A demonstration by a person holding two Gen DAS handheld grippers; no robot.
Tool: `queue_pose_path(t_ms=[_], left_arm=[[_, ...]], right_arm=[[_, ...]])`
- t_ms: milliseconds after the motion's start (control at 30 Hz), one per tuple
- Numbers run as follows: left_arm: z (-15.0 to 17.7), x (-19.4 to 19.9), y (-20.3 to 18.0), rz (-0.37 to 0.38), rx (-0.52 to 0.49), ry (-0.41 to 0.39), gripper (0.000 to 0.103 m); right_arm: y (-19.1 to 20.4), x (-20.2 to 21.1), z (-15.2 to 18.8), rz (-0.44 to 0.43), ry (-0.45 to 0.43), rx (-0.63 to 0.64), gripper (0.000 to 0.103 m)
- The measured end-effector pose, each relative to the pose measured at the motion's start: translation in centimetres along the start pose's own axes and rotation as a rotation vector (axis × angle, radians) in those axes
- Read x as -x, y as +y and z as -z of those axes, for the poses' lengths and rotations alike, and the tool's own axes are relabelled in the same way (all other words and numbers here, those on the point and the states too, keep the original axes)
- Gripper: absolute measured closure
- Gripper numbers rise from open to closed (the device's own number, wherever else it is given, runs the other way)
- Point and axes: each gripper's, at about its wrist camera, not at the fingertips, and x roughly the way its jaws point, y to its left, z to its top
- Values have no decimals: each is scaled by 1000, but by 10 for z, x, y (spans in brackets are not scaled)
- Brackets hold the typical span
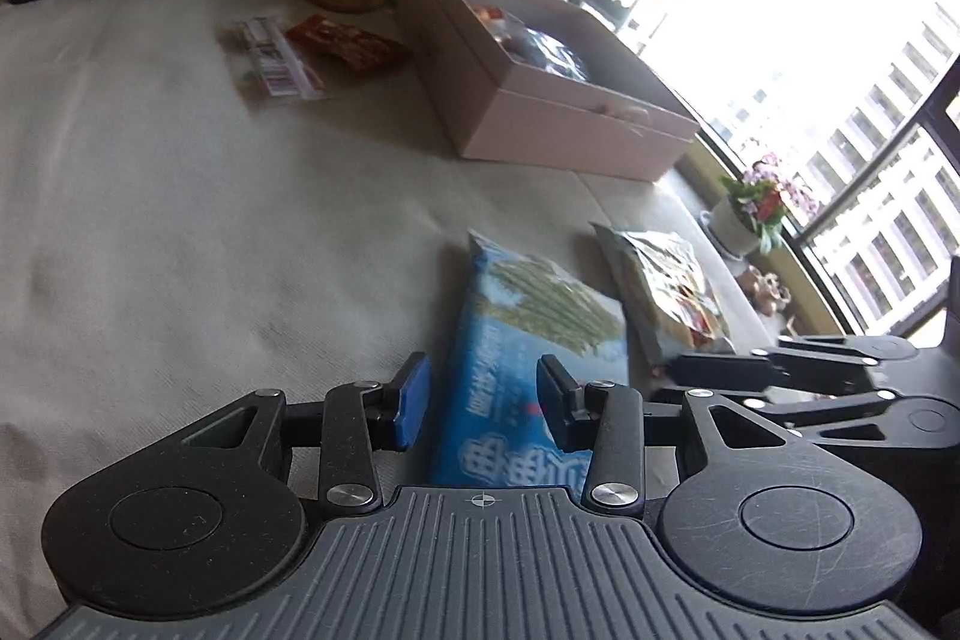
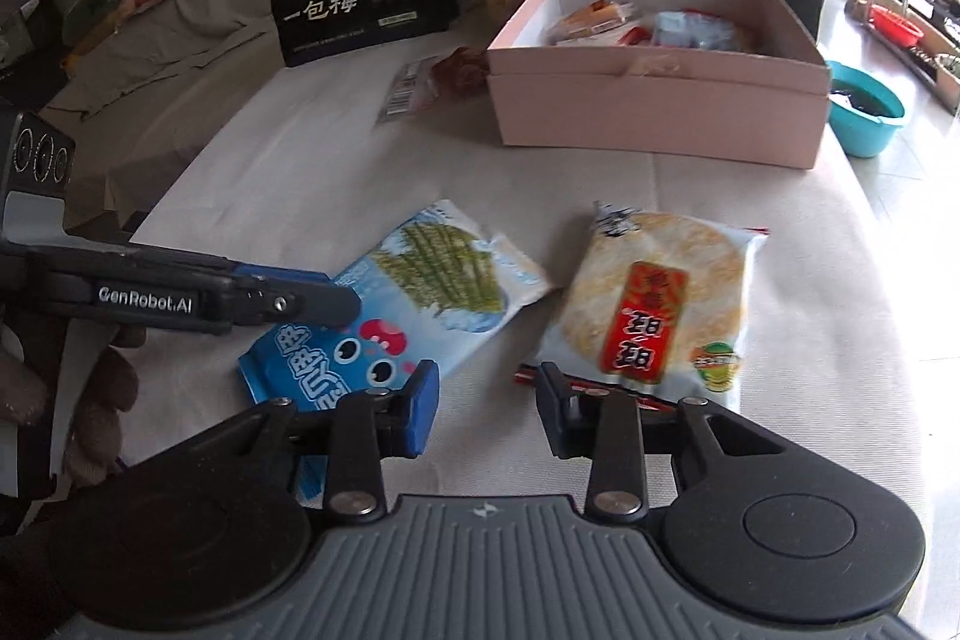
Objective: Organize snacks
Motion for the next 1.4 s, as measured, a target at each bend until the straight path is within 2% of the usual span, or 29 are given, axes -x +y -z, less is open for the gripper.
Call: queue_pose_path(t_ms=[167,267,433,567,600,633,667,700,733,800,933,1100,1200,1300,1367,1400], left_arm=[[3,-1,-7,52,7,25,58],[-1,2,-11,73,6,7,58],[-12,3,-14,61,-6,-24,58],[-20,5,-7,47,25,-43,59],[-20,6,-7,42,22,-47,59],[-19,8,-7,29,11,-50,59],[-18,9,-9,10,-7,-52,59],[-17,10,-12,-17,-28,-56,59],[-15,10,-15,-48,-53,-58,59],[-12,11,-25,-99,-115,-56,59],[0,5,-58,-158,-264,-26,59],[19,-10,-95,-184,-442,32,58],[25,-22,-106,-223,-525,53,55],[27,-28,-114,-226,-563,76,41],[27,-31,-116,-193,-562,95,20],[27,-32,-116,-175,-560,102,16]], right_arm=[[2,-9,-1,-12,1,-6,67],[-3,-10,-2,-13,-11,-33,67],[3,-18,-11,-24,-40,-13,67],[12,-15,-19,6,-78,40,67],[12,-6,-20,9,-107,45,65],[9,3,-20,10,-137,47,53],[6,10,-20,23,-164,42,45],[2,19,-19,55,-198,27,28],[-3,25,-18,94,-226,7,23],[-15,28,-18,164,-238,-32,23],[-42,15,-16,244,-194,-152,23],[-65,1,-4,269,-156,-255,23],[-72,3,5,246,-178,-289,22],[-72,6,10,237,-191,-295,22],[-71,7,12,235,-196,-297,21],[-71,6,11,236,-197,-296,21]])
